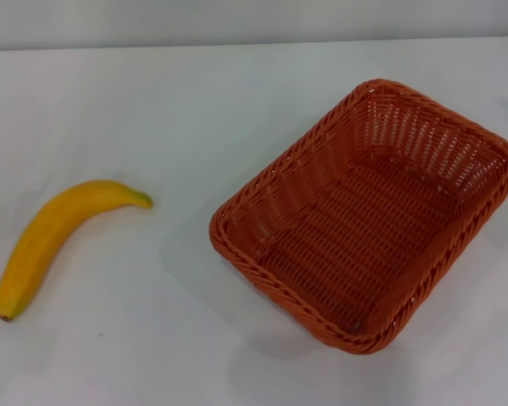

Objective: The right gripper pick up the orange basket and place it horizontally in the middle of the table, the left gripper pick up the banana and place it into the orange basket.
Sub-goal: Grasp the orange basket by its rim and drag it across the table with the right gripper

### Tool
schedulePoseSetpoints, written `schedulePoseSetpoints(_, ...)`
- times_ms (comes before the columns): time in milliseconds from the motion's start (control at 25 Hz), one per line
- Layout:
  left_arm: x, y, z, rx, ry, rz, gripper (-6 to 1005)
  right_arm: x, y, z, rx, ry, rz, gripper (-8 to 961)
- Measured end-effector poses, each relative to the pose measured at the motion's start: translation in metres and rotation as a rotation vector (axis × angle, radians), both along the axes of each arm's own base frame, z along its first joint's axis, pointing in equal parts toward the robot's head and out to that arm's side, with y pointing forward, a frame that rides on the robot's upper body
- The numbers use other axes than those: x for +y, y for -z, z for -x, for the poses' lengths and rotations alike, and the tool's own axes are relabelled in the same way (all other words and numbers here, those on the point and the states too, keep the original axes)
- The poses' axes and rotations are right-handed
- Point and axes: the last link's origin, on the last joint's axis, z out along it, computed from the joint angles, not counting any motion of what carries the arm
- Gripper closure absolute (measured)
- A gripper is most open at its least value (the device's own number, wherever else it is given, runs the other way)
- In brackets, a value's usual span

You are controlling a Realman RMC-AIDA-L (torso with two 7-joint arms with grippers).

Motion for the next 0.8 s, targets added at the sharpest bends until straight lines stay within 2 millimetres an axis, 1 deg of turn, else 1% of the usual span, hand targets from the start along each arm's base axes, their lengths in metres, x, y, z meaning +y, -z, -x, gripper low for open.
schedulePoseSetpoints(80, -0.001, 0.0, 0.001, 0.0, -0.004, -0.001, 120, 0.013, -0.002, 0.021, -0.071, 0.016, 0.076, 160)
schedulePoseSetpoints(120, -0.001, 0.0, 0.001, 0.0, -0.005, -0.001, 120, 0.02, -0.001, 0.034, -0.127, 0.024, 0.122, 162)
schedulePoseSetpoints(200, -0.001, 0.0, 0.001, 0.0, -0.006, 0.0, 120, 0.031, 0.002, 0.054, -0.215, 0.043, 0.183, 166)
schedulePoseSetpoints(280, -0.001, 0.0, 0.001, 0.0, -0.006, 0.001, 120, 0.044, 0.01, 0.077, -0.323, 0.081, 0.248, 170)
schedulePoseSetpoints(400, -0.001, 0.0, 0.001, 0.001, -0.004, 0.003, 119, 0.06, 0.025, 0.105, -0.458, 0.142, 0.329, 176)
schedulePoseSetpoints(480, -0.001, 0.0, 0.001, 0.002, -0.004, 0.006, 119, 0.065, 0.036, 0.114, -0.533, 0.189, 0.397, 179)
schedulePoseSetpoints(520, -0.001, 0.001, 0.001, 0.002, -0.006, 0.009, 119, 0.065, 0.036, 0.114, -0.533, 0.189, 0.397, 181)
schedulePoseSetpoints(560, 0.0, 0.001, 0.001, 0.003, -0.007, 0.011, 119, 0.067, 0.042, 0.119, -0.571, 0.211, 0.433, 183)
schedulePoseSetpoints(600, 0.0, 0.001, 0.001, 0.003, -0.008, 0.013, 119, 0.072, 0.055, 0.128, -0.639, 0.245, 0.488, 185)
schedulePoseSetpoints(680, -0.001, 0.002, 0.002, 0.004, -0.009, 0.015, 119, 0.075, 0.061, 0.132, -0.679, 0.27, 0.517, 189)
schedulePoseSetpoints(800, 0.0, 0.002, 0.001, 0.005, -0.008, 0.018, 119, 0.08, 0.078, 0.136, -0.727, 0.305, 0.594, 188)
